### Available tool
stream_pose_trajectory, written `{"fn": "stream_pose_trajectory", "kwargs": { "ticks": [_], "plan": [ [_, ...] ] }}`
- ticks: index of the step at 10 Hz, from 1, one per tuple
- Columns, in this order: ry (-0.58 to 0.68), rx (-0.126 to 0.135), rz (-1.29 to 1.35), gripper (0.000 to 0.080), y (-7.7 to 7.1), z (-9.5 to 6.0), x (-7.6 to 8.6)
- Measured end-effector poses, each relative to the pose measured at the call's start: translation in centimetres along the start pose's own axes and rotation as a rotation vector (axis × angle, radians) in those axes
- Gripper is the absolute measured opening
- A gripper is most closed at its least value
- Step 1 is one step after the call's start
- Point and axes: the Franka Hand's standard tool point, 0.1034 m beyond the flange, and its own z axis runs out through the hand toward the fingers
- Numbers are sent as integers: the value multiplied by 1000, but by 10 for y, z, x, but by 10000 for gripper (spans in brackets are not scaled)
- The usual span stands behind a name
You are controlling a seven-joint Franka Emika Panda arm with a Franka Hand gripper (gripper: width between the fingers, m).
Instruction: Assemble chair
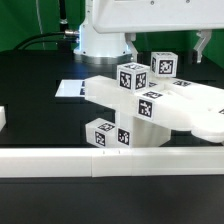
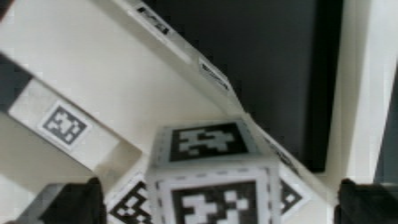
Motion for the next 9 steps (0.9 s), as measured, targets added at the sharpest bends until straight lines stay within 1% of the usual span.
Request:
{"fn": "stream_pose_trajectory", "kwargs": {
  "ticks": [1,2,3,4,6,7,9],
  "plan": [
    [3,-2,-28,527,4,1,-1],
    [3,-2,-19,527,4,2,-1],
    [2,-3,-19,389,5,2,-1],
    [2,-3,-15,281,5,2,-1],
    [3,-2,8,282,4,2,-1],
    [15,-1,99,282,4,2,0],
    [42,12,317,282,4,2,2]
  ]
}}
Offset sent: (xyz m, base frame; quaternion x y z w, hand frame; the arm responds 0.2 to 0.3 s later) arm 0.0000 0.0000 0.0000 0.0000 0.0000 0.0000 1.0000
